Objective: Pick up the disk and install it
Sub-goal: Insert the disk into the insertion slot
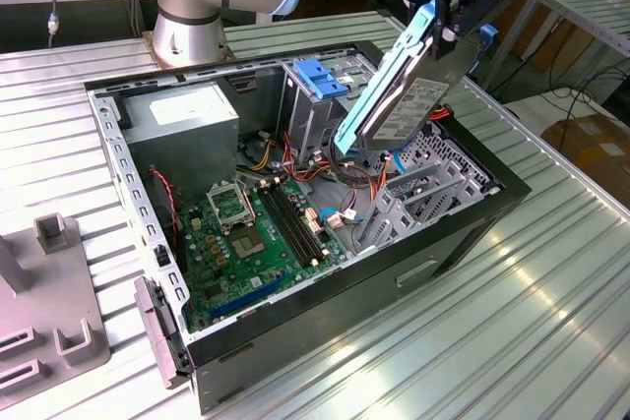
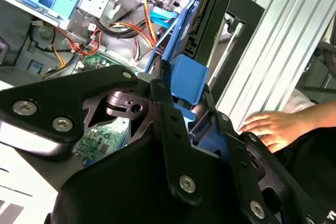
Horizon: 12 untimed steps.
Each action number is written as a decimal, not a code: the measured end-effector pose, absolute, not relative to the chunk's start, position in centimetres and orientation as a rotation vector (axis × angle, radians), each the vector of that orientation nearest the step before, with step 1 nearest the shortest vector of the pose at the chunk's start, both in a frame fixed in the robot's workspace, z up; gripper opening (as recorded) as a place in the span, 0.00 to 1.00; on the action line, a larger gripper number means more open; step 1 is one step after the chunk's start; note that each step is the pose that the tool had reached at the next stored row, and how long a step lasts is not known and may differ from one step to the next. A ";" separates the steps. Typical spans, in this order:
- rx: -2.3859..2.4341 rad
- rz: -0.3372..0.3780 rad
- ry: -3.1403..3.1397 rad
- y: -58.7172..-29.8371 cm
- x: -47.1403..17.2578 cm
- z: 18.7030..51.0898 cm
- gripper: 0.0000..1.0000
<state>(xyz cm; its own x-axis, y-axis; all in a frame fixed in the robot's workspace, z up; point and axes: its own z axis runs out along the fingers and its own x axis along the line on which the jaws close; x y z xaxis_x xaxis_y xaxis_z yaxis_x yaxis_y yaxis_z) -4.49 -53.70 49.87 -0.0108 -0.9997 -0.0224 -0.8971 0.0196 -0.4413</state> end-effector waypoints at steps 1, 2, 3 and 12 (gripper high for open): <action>-1.938 -0.447 1.968 -53.8 -4.5 49.9 0.37; -1.932 -0.457 1.960 -53.9 -4.5 49.9 0.37; -1.925 -0.467 1.952 -54.1 -4.5 49.9 0.37; -1.918 -0.481 1.939 -55.5 -4.0 48.8 0.37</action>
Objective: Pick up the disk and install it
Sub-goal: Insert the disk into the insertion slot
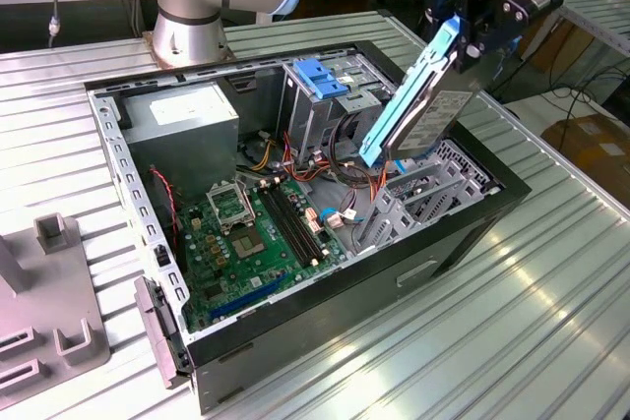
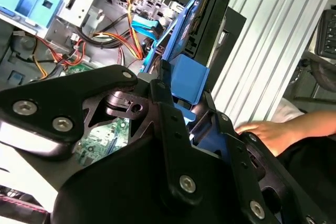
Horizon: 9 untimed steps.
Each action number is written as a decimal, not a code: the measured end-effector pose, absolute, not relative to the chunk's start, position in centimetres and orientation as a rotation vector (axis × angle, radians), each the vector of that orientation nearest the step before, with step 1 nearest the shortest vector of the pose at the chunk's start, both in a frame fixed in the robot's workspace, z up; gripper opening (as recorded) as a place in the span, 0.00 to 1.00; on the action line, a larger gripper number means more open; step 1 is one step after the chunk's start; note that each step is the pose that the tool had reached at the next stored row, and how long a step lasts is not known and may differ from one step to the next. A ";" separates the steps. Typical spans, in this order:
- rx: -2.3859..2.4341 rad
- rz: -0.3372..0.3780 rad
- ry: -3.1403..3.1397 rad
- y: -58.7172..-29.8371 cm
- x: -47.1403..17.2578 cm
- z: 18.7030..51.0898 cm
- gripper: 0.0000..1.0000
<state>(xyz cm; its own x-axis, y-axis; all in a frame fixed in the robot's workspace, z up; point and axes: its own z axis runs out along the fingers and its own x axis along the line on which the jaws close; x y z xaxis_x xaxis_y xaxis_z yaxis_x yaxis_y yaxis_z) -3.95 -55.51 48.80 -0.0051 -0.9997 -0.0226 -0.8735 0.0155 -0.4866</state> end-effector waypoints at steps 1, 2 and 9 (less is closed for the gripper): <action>-1.918 -0.481 1.939 -55.6 -3.7 48.7 0.37; -1.917 -0.482 1.938 -55.7 -3.5 48.6 0.37; -1.872 -0.548 1.885 -56.1 -2.6 48.4 0.37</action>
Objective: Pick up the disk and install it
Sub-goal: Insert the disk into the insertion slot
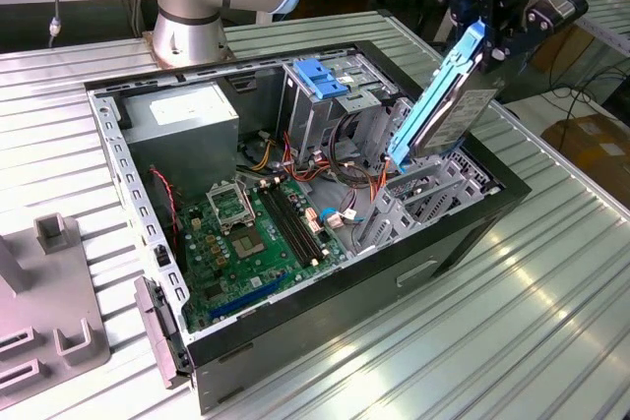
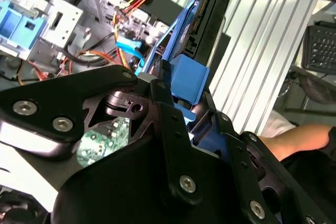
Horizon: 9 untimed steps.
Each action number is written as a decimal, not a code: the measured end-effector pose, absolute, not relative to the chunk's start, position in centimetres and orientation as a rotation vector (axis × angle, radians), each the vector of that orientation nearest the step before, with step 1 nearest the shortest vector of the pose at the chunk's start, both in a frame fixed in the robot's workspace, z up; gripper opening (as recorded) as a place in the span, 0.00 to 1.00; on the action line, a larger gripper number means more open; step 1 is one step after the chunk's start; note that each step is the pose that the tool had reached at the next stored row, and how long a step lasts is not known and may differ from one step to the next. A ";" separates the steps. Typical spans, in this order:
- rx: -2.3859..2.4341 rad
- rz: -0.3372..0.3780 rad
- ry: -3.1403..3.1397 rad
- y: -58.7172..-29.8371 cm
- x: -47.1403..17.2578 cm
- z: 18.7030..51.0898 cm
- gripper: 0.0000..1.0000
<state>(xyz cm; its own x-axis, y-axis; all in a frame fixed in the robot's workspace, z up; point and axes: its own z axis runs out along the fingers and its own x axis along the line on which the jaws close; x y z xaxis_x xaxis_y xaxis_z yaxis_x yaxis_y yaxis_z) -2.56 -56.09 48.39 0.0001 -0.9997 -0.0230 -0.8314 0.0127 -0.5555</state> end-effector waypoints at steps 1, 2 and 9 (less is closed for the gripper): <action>-1.870 -0.551 1.881 -56.1 -2.5 48.4 0.37; -1.869 -0.553 1.879 -56.1 -2.5 48.3 0.37; -1.866 -0.558 1.874 -57.2 -2.0 47.4 0.37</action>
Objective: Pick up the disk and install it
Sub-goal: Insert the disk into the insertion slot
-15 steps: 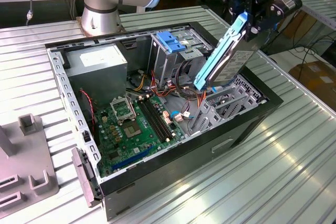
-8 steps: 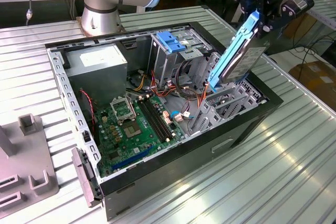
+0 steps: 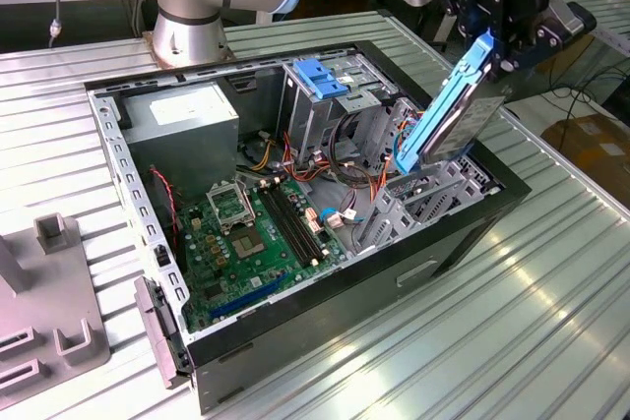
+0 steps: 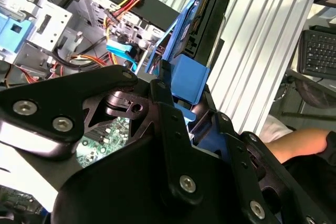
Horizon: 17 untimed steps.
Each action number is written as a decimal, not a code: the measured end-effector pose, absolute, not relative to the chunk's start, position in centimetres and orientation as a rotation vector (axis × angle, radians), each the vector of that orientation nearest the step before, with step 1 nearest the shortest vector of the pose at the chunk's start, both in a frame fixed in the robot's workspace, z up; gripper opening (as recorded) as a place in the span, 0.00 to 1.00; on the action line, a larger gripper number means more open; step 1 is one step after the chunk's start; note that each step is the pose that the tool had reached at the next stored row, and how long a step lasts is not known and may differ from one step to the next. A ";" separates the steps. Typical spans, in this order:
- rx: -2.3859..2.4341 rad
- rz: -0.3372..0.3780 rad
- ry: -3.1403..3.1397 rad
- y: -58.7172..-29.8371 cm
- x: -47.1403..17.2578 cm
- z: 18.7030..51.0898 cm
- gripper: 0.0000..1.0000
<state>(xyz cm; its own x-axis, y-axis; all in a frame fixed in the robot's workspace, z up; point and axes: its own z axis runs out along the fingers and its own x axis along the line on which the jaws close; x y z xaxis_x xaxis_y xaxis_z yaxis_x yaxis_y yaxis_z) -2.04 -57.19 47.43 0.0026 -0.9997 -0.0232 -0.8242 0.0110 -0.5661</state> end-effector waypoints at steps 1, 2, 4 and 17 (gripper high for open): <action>-1.861 -0.565 1.870 -57.2 -2.0 47.4 0.37; -1.857 -0.571 1.865 -57.2 -2.0 47.3 0.37; -1.847 -0.583 1.855 -57.2 -2.0 47.3 0.37; -1.823 -0.615 1.830 -57.2 -2.1 45.6 0.37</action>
